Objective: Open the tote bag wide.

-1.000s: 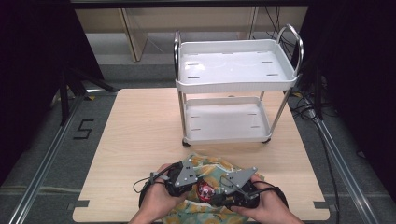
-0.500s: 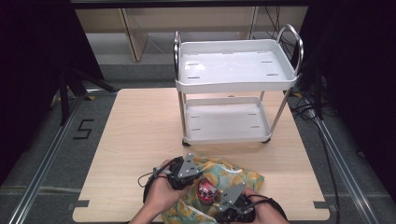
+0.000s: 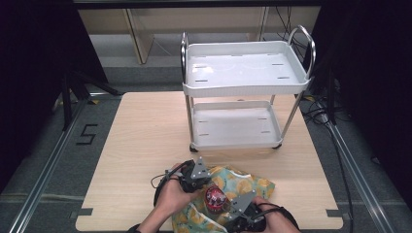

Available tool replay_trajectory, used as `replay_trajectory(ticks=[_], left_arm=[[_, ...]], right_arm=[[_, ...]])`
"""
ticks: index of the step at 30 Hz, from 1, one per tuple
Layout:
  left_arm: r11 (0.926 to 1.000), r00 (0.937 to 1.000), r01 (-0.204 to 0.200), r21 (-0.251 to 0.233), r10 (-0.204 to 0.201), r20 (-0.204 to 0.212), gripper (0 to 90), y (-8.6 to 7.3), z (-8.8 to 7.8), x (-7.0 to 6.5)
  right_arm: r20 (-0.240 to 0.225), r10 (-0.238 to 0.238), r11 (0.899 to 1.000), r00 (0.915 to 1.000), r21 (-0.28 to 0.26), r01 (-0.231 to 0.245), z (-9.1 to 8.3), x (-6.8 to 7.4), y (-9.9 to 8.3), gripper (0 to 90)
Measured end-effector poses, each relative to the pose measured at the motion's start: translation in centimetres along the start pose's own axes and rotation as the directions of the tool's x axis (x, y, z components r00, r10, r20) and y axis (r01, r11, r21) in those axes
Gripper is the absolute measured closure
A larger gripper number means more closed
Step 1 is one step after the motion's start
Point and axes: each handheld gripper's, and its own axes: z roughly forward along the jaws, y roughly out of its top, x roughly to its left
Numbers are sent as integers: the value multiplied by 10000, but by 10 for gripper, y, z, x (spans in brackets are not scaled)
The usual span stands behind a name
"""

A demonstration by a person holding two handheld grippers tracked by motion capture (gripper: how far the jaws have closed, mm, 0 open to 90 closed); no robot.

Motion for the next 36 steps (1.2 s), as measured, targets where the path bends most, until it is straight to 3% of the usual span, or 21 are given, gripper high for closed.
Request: replay_trajectory(ticks=[3, 7, 9, 11, 16, 17, 18, 19, 20, 22, 23, 24, 26, 27, 29, 30, 31, 35, 36], left_arm=[[10000, 9998, 30, -49, -29, 221, 897, 1, 3, 0], [9999, 9999, 112, -41, -112, 73, 896, 0, 3, 0], [9999, 9999, 114, -35, -113, 73, 896, 0, 4, 0], [9999, 9998, 132, -53, -131, 131, 896, 0, 5, 0], [9999, 9998, 160, 17, -160, 99, 896, -1, 8, 0], [9998, 9998, 179, -7, -179, 86, 896, -1, 9, 0], [9998, 9997, 173, 34, -174, 179, 896, 0, 8, 0], [9998, 9998, 194, -59, -194, 108, 896, 0, 8, -1], [9999, 9999, 163, -57, -163, 57, 896, 0, 8, -1], [9998, 9998, 178, -62, -178, 49, 896, 1, 8, -1], [9998, 9998, 176, -71, -175, 38, 896, 1, 8, -2], [9998, 9999, 166, -63, -166, 36, 896, 1, 8, -2], [9999, 9999, 158, -56, -157, 63, 896, 2, 8, -2], [9998, 9998, 164, -94, -164, 80, 896, 2, 8, -2], [9998, 9997, 179, -87, -177, 166, 896, 2, 9, -2], [9998, 9998, 186, -80, -185, 116, 896, 2, 8, -2], [9996, 9996, 260, -125, -258, 126, 896, 2, 8, -2], [9997, 9997, 232, -124, -230, 130, 896, 3, 9, -1], [9999, 9999, 74, -113, -73, 94, 896, 3, 9, -1]], right_arm=[[41, 6, 10000, 10000, -37, -6, 0, -1, 0, 879], [89, 241, 9997, 9997, 7, -241, 0, 1, -1, 878], [101, 226, 9997, 9997, 1, -226, 0, 1, -1, 877], [72, -77, 9999, 9999, -81, 78, 1, -1, 0, 875], [47, 77, 9999, 10000, -97, -77, -1, 1, 0, 856], [128, -221, 9992, 9997, -337, 225, -1, 0, 1, 824], [241, 58, 9988, 9997, -495, -46, -4, 2, 1, 788], [200, -204, 9962, 9996, -846, 220, -7, 0, 3, 785], [215, -179, 9946, 9996, -1015, 200, -12, 1, 5, 775], [375, -226, 9847, 9990, -1719, 287, -24, 1, 9, 718], [538, -22, 9782, 9986, -2074, 133, -31, 1, 11, 691], [778, -110, 9657, 9969, -2579, 308, -37, 0, 13, 663], [1205, -156, 9429, 9926, -3286, 547, -53, -5, 18, 667], [1519, 148, 9283, 9883, -3694, 429, -60, -8, 19, 683], [1946, 478, 9200, 9797, -3906, 327, -70, -18, 22, 765], [2202, 666, 9235, 9732, -3829, 235, -71, -22, 22, 792], [2229, 714, 9354, 9722, -3534, 123, -70, -26, 22, 827], [1874, 1179, 9640, 9752, -2574, -671, -53, -32, 16, 858], [1954, 1144, 9692, 9740, -2370, -663, -49, -33, 15, 859]])
